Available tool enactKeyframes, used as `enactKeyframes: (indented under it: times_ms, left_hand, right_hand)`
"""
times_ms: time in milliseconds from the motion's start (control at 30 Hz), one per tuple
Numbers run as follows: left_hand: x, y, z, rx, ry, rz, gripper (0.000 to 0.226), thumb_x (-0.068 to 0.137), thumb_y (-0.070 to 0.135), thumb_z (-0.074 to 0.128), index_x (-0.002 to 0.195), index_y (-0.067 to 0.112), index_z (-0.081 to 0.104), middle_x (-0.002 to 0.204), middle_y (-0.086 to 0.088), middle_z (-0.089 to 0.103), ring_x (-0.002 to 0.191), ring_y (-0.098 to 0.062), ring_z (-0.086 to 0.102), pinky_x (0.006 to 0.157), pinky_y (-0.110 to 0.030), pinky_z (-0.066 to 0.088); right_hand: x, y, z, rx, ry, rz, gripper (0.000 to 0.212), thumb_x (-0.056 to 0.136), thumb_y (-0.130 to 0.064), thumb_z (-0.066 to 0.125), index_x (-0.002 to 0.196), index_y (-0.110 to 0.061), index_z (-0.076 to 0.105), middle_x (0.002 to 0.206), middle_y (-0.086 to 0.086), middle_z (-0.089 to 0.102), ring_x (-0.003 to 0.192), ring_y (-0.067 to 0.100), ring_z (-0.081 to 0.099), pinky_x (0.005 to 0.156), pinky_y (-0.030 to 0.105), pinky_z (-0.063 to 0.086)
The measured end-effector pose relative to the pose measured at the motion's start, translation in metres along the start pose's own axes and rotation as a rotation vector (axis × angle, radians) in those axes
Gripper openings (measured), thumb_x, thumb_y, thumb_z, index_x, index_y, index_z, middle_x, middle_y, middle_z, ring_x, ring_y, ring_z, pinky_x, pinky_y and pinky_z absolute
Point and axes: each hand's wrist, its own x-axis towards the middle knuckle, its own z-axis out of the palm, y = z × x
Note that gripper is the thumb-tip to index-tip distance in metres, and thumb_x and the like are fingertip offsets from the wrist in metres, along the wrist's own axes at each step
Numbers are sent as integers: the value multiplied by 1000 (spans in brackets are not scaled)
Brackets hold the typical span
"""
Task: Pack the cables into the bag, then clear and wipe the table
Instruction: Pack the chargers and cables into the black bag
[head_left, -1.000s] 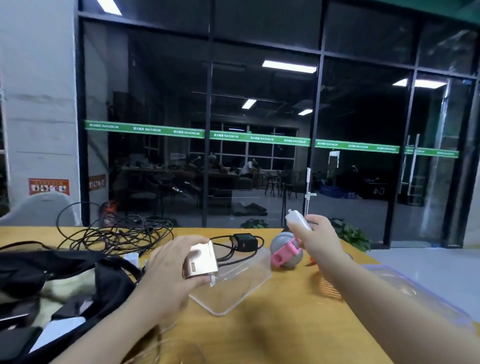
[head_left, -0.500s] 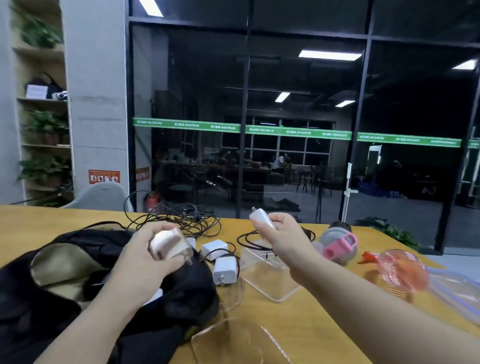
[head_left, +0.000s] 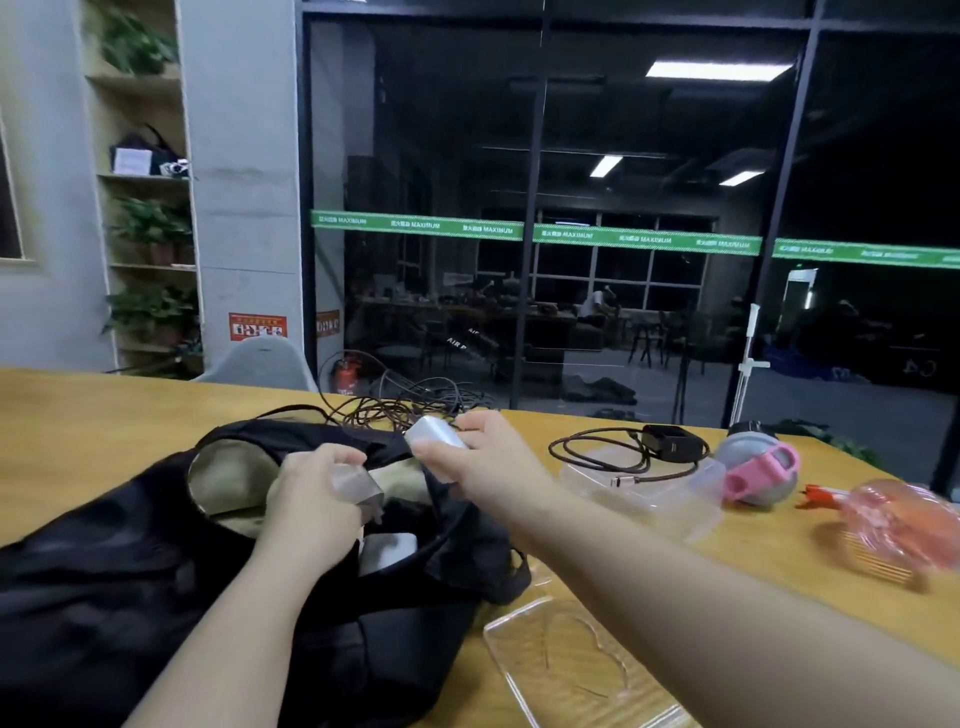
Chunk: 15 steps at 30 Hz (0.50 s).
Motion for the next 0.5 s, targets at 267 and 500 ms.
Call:
enactKeyframes:
  times_ms: [267,500]
  left_hand:
    - [-2,-14,7,186,-14,31,36,79,3,64,107,25,61,120,-3,44,113,-26,41,95,-28,35]
    - [-1,-14,10,204,-48,-4,44,85,9,60,127,11,45,136,-7,33,127,-26,33,106,-30,27]
  right_hand:
    - [-11,4,25,-368,-141,42,55,88,-43,57,132,-16,36,105,-1,47,94,17,48,68,27,39]
    - [-20,13,25,-679,-236,-25,50,88,-31,58,129,-11,37,121,10,50,90,20,45,61,28,37]
